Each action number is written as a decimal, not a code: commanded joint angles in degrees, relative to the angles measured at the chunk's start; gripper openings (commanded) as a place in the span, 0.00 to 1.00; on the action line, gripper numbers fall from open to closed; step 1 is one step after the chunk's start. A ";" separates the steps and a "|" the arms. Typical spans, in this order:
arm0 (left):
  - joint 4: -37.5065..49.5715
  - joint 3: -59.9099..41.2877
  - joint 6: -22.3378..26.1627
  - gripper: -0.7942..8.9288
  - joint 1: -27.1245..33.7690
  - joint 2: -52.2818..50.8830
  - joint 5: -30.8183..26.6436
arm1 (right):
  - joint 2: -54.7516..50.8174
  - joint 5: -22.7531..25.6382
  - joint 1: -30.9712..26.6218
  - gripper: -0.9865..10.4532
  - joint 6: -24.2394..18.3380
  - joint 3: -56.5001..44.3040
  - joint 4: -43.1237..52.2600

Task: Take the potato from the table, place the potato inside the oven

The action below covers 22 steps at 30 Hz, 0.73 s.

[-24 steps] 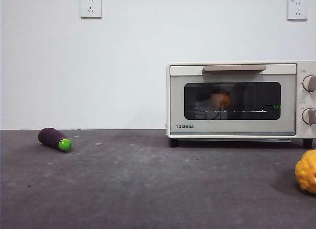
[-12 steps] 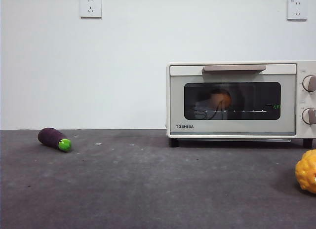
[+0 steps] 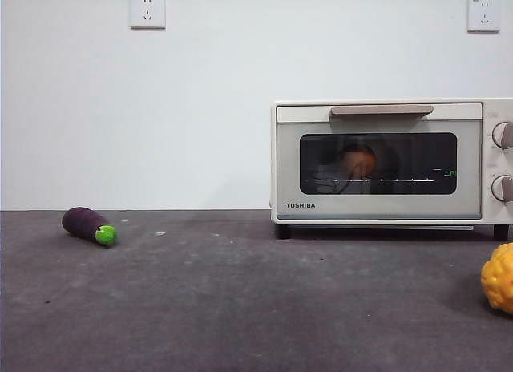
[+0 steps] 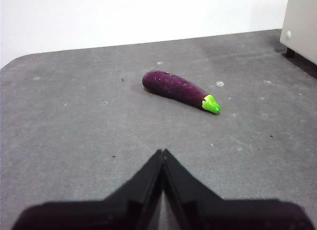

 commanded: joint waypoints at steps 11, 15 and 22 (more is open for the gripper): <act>0.42 -0.55 0.63 0.08 0.22 0.02 0.04 | -14.75 9.46 -2.01 0.14 -1.18 -31.32 23.43; 0.42 -0.55 0.63 0.08 0.22 0.02 0.07 | -22.05 9.44 -2.01 0.14 -1.18 -41.13 25.73; 0.42 -0.55 0.63 0.08 0.22 0.02 0.04 | -30.29 9.44 -2.01 0.14 -0.66 -51.12 24.85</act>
